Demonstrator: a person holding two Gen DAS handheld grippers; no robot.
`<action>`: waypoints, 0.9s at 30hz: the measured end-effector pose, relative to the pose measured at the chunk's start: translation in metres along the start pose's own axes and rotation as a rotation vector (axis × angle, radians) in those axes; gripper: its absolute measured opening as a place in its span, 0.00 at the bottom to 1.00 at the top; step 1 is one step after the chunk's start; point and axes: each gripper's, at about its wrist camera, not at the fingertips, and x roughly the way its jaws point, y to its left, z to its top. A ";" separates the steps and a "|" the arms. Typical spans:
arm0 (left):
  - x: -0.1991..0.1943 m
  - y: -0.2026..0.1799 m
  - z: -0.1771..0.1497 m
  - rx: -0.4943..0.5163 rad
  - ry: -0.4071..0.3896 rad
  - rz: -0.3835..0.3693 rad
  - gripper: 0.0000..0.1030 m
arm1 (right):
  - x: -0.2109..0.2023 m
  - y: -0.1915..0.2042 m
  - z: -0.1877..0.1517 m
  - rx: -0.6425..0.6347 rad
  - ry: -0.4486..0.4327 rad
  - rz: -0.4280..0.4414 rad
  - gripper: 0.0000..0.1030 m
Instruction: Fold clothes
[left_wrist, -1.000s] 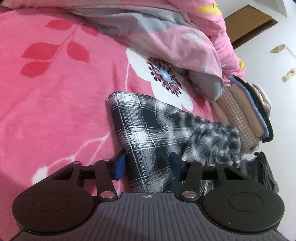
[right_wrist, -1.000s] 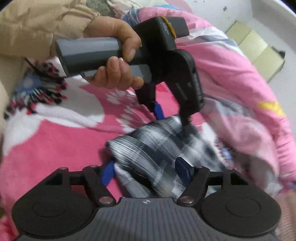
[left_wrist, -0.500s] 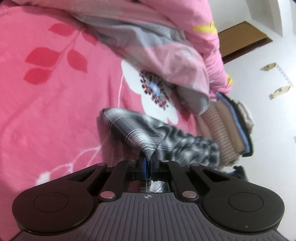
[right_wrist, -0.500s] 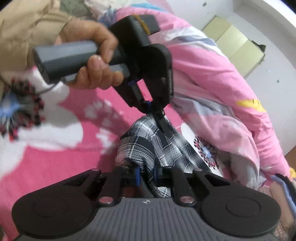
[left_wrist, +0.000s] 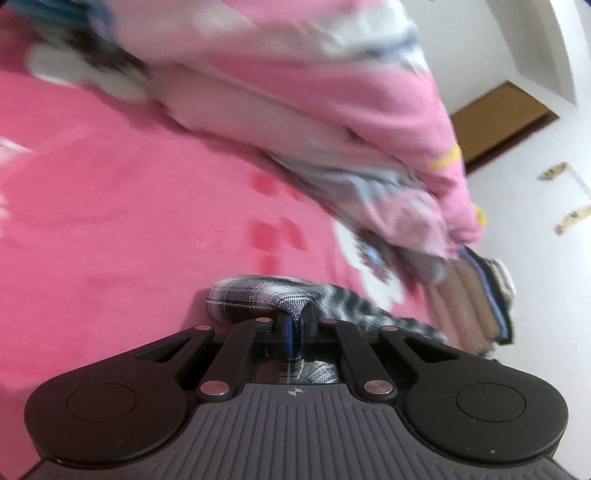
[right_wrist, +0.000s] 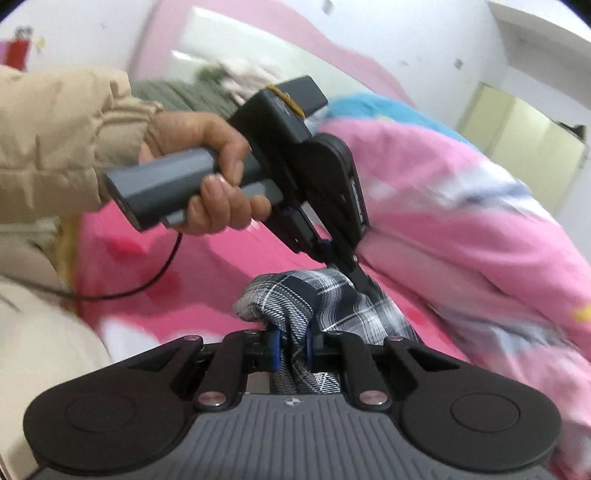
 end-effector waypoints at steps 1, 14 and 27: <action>-0.011 0.008 0.002 0.010 -0.015 0.032 0.02 | 0.007 0.007 0.007 0.003 -0.020 0.025 0.12; -0.031 0.087 -0.007 -0.130 -0.042 0.071 0.56 | 0.070 0.035 0.008 0.084 0.072 0.248 0.13; 0.015 0.076 0.027 -0.153 0.039 0.134 0.13 | 0.066 0.024 -0.002 0.147 0.030 0.266 0.13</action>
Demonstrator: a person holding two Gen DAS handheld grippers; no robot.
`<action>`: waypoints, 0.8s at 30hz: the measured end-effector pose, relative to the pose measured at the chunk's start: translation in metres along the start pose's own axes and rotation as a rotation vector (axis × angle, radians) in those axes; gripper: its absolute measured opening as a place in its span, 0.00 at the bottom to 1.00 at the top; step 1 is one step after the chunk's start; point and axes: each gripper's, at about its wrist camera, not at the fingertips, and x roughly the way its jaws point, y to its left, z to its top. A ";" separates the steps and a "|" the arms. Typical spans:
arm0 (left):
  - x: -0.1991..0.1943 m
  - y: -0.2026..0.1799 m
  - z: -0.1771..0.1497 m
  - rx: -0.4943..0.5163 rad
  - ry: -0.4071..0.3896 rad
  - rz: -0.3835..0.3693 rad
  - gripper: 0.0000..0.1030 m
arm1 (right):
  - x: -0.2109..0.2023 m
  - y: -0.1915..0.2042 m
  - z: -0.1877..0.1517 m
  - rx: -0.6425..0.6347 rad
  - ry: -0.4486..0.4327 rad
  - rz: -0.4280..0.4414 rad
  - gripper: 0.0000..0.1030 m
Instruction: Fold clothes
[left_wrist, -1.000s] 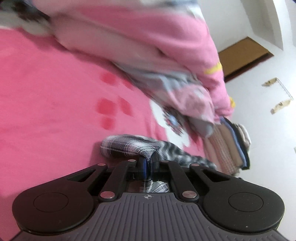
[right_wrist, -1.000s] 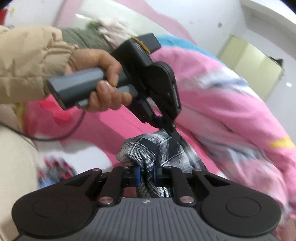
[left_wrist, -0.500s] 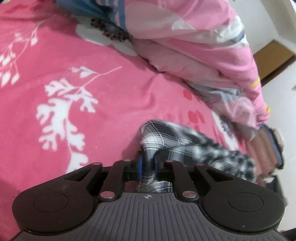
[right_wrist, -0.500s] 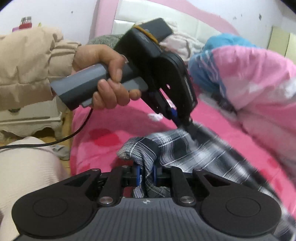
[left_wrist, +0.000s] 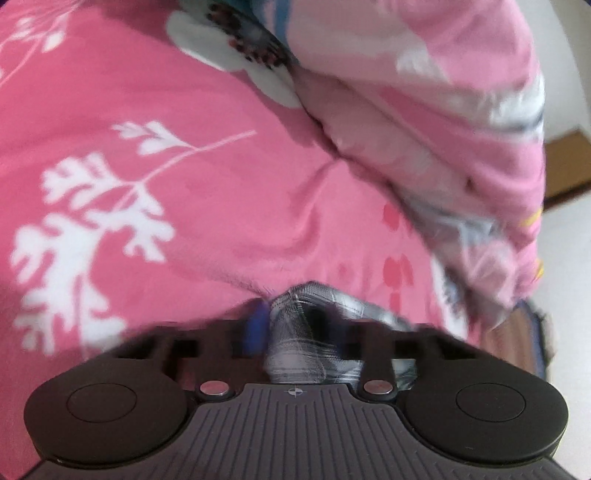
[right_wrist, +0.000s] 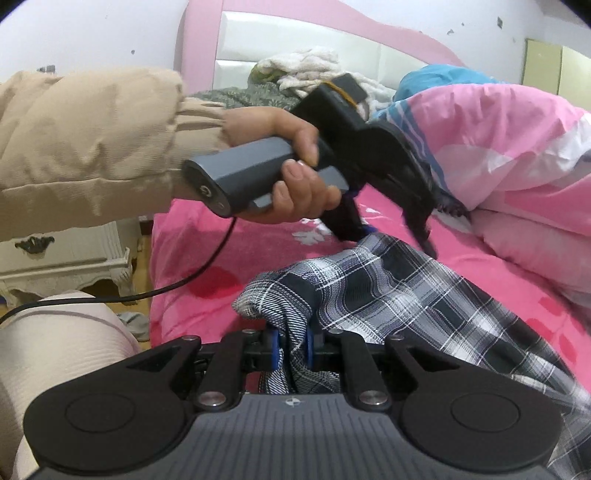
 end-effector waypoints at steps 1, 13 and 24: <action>-0.004 -0.007 -0.002 0.042 -0.033 -0.007 0.07 | -0.001 0.000 0.000 0.001 -0.003 0.001 0.13; -0.010 -0.027 -0.013 0.384 -0.273 0.196 0.03 | 0.013 -0.011 -0.002 0.040 0.002 0.065 0.22; -0.054 -0.007 -0.030 0.184 -0.322 0.110 0.15 | -0.001 -0.017 -0.003 0.126 -0.020 0.104 0.55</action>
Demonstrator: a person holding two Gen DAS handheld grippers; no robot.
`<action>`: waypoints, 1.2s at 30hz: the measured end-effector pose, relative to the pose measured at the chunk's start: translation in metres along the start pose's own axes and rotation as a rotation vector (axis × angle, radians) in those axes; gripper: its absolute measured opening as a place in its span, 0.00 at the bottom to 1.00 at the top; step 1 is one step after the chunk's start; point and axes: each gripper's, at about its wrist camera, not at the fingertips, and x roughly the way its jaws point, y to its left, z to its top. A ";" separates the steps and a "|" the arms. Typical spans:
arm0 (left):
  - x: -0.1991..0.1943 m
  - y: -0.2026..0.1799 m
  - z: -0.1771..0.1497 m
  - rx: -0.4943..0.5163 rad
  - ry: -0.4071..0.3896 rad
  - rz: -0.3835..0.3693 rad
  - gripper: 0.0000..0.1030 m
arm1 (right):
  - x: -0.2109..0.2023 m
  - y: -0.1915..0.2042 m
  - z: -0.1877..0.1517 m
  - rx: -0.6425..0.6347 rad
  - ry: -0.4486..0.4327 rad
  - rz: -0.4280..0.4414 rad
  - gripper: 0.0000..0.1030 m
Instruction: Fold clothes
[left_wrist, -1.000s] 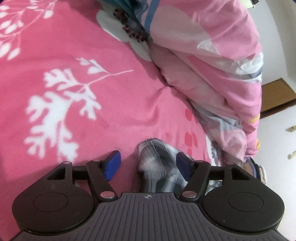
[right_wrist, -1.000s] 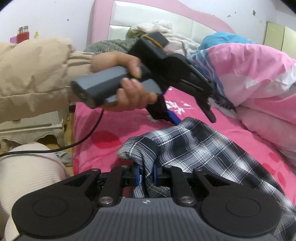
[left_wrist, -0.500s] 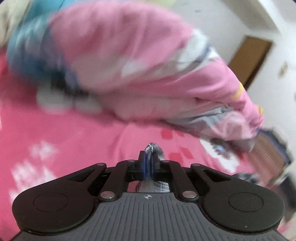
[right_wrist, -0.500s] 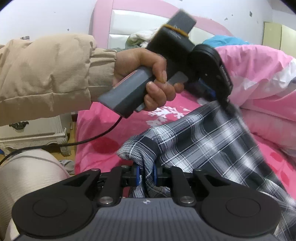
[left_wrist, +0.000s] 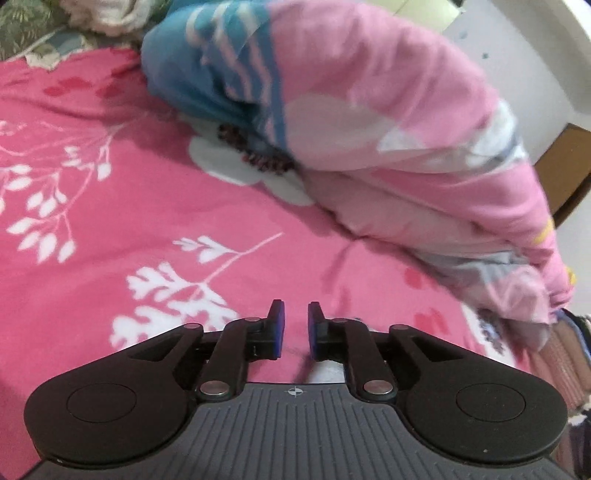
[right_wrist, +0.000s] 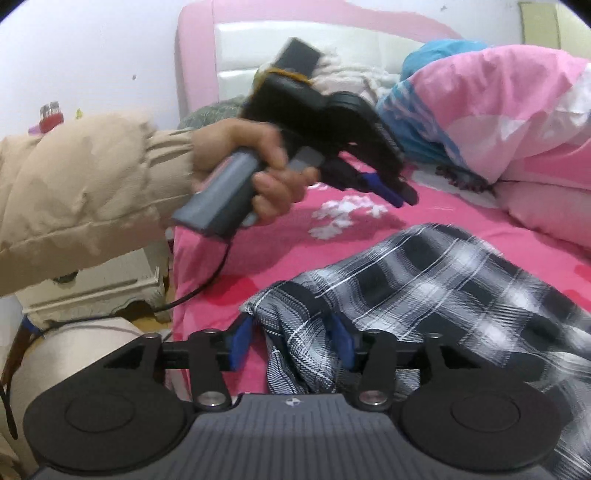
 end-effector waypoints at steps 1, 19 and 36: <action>-0.007 -0.007 -0.002 0.013 -0.007 -0.008 0.18 | -0.009 0.000 -0.001 0.014 -0.013 -0.013 0.55; -0.026 -0.112 -0.109 0.466 0.131 0.071 0.32 | -0.240 -0.091 -0.100 0.577 -0.307 -0.669 0.51; -0.019 -0.115 -0.118 0.495 0.153 0.153 0.34 | -0.234 -0.190 -0.145 0.839 -0.147 -0.553 0.56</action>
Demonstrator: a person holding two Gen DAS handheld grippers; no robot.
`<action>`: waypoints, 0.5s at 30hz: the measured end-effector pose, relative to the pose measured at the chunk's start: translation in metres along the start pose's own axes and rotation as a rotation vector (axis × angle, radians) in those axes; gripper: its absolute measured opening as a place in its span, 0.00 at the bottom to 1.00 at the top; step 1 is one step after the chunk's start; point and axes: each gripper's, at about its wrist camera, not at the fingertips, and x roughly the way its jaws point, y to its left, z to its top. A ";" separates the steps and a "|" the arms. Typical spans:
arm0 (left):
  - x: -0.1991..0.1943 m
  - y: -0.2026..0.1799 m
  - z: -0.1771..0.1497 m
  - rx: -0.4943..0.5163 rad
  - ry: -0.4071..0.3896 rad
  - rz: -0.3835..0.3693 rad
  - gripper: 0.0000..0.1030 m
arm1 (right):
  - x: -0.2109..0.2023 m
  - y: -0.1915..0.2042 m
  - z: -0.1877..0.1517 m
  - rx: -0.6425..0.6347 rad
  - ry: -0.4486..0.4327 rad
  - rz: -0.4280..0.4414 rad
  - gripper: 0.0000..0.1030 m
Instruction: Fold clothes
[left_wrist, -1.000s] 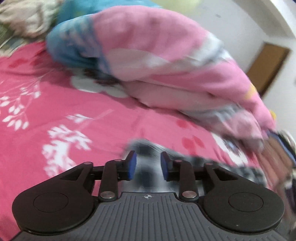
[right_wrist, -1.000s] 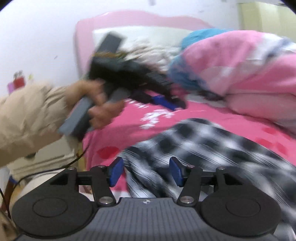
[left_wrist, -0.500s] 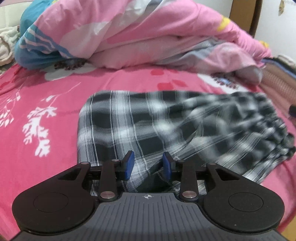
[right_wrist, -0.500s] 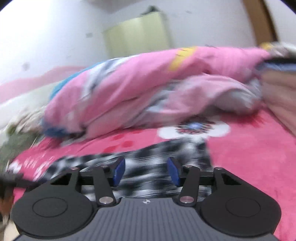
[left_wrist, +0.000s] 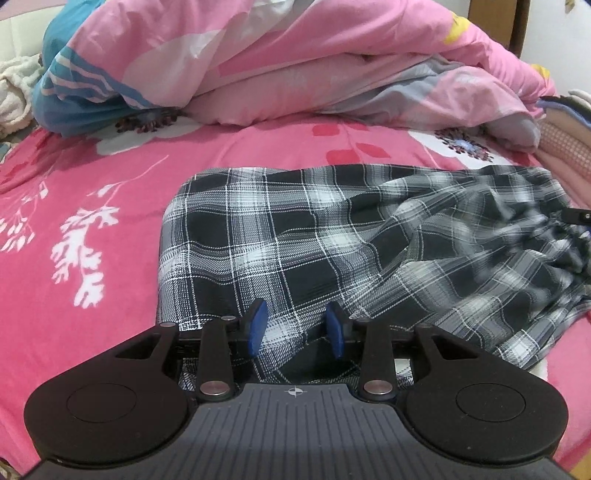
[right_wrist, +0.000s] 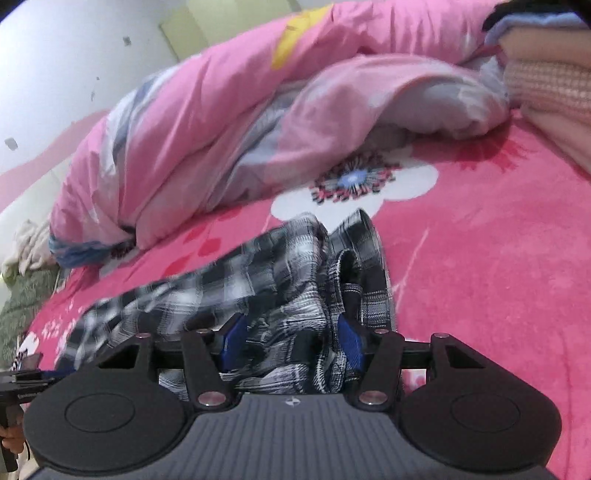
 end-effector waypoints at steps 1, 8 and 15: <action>0.000 0.000 0.000 0.000 0.000 0.002 0.34 | 0.001 -0.002 0.001 0.003 0.007 0.001 0.56; 0.000 -0.001 0.000 0.001 -0.001 0.006 0.34 | 0.006 -0.014 0.007 0.036 0.032 0.032 0.55; 0.001 -0.002 0.000 0.001 -0.001 0.011 0.35 | 0.003 -0.016 0.007 -0.004 0.007 0.080 0.12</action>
